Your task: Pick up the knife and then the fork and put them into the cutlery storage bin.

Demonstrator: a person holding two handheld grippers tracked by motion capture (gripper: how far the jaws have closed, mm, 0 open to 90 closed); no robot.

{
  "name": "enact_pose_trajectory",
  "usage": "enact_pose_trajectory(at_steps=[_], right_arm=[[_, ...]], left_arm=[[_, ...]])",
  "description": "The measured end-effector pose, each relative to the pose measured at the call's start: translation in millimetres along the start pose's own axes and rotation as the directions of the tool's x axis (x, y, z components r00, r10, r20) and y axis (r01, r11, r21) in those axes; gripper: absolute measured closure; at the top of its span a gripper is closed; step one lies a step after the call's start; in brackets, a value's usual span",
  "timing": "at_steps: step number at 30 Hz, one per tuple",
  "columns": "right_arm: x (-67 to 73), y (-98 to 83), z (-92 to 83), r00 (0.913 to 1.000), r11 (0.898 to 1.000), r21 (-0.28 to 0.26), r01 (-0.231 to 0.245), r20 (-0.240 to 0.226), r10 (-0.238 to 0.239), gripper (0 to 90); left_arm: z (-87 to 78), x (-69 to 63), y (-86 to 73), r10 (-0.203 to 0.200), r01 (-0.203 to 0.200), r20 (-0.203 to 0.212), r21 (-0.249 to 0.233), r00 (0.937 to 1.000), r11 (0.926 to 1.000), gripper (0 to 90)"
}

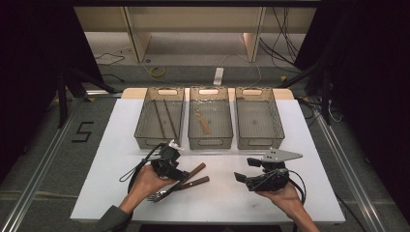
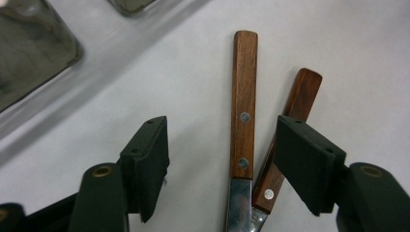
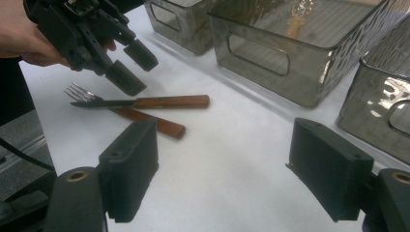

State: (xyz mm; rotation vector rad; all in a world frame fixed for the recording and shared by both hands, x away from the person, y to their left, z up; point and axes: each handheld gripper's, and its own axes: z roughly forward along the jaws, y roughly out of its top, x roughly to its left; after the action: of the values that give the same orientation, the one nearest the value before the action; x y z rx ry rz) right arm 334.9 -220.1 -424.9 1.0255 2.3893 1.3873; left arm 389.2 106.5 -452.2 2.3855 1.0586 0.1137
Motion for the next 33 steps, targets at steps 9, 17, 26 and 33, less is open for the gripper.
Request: enact_pose_trajectory(at_steps=[9,17,26,33], right_arm=[[0.2,-0.4,2.2,1.0000,1.000,0.012,0.007,-0.006,-0.006,26.3],[0.1,-0.3,2.7,0.9999,1.000,0.016,0.008,-0.012,-0.007,26.4],[-0.1,-0.5,2.8,0.9999,1.000,0.020,0.011,-0.013,-0.011,26.6],[-1.2,-1.1,3.3,0.9999,1.000,0.028,0.011,-0.010,-0.011,26.8]], left_arm=[[11.2,-6.9,4.0,0.046,-0.046,-0.006,0.071,0.9989,0.9964,47.2],[16.2,-11.1,6.0,0.061,-0.061,0.004,0.108,0.9981,0.9923,56.7],[20.1,-12.7,6.0,0.099,-0.097,-0.011,0.142,0.9950,0.9852,66.8],[20.4,-14.4,6.7,0.131,-0.125,-0.025,0.157,0.9911,0.9796,72.0]])
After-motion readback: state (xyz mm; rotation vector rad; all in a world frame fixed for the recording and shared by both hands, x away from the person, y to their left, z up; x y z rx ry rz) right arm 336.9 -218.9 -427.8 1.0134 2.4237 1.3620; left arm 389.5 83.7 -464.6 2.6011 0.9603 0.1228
